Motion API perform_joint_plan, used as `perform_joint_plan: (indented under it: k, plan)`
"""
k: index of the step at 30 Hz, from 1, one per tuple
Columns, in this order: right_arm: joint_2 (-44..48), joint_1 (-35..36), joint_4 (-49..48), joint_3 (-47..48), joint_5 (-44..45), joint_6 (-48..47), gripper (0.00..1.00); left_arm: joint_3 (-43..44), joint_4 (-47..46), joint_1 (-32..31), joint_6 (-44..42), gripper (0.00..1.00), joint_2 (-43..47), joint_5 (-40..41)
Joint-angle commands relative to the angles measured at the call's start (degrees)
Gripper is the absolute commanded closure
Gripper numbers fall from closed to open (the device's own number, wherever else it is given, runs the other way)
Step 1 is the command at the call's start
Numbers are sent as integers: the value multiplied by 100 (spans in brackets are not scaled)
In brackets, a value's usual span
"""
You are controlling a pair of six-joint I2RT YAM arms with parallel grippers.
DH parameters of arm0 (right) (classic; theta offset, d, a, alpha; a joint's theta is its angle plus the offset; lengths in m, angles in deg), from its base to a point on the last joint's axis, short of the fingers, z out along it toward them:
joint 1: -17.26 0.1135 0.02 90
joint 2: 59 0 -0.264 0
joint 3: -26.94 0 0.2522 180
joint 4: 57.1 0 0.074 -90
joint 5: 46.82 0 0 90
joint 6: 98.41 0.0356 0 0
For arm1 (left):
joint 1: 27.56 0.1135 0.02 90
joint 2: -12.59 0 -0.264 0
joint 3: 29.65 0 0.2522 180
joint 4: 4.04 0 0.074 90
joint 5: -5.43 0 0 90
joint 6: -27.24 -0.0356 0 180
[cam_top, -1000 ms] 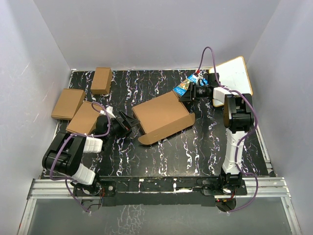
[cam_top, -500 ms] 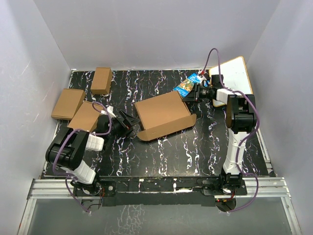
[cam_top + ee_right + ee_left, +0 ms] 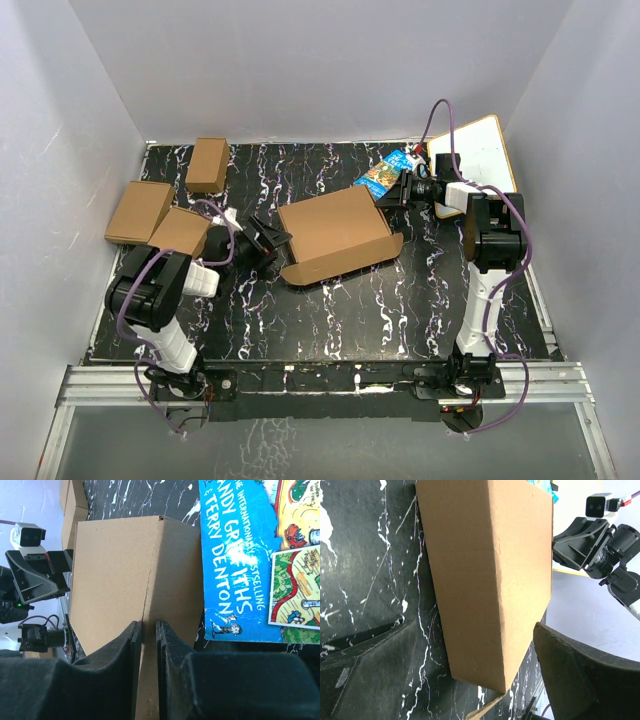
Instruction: Fold the paper box
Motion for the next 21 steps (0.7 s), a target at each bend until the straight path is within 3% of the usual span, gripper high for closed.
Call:
perform_joint_plan:
  k: [1,21]
  plan:
    - [231,-102,21,-176,565,-207,81,280,-186,-49,10,3,-161,40]
    - [-94,-352,245,-256,825,-355,83,487,-845,-495,392,3,-585,371]
